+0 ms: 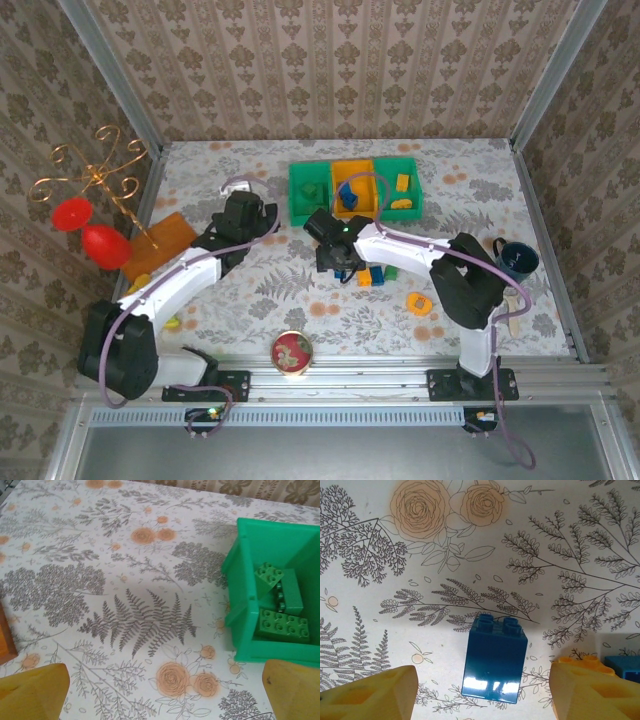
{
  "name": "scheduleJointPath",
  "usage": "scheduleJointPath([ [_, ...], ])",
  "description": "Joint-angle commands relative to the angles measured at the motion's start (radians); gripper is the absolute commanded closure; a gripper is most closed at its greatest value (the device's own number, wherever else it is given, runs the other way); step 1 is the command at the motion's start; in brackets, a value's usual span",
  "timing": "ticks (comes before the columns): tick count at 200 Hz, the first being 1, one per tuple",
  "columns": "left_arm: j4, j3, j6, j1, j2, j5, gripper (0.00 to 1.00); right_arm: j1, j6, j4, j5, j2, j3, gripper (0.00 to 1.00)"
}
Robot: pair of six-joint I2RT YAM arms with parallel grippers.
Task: Sort the legos into containers by color
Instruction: Pick up the lego from the center of the table.
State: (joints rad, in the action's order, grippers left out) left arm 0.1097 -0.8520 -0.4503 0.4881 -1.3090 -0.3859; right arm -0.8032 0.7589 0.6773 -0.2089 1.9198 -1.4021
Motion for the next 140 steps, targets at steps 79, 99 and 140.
scheduleJointPath([
  [79, 0.005, 0.042, -0.062, -0.027, 0.02, 0.053, 0.0, -0.005, -0.013, 0.027, 0.036, 0.087, -0.047, 0.4],
  [99, 0.005, 0.042, -0.063, -0.027, 0.02, 0.054, 0.0, -0.006, -0.024, 0.033, 0.036, 0.111, -0.07, 0.44],
  [140, 0.011, 0.044, -0.068, -0.055, 0.02, 0.055, 0.0, -0.006, -0.036, 0.056, 0.033, 0.158, -0.11, 0.48],
])
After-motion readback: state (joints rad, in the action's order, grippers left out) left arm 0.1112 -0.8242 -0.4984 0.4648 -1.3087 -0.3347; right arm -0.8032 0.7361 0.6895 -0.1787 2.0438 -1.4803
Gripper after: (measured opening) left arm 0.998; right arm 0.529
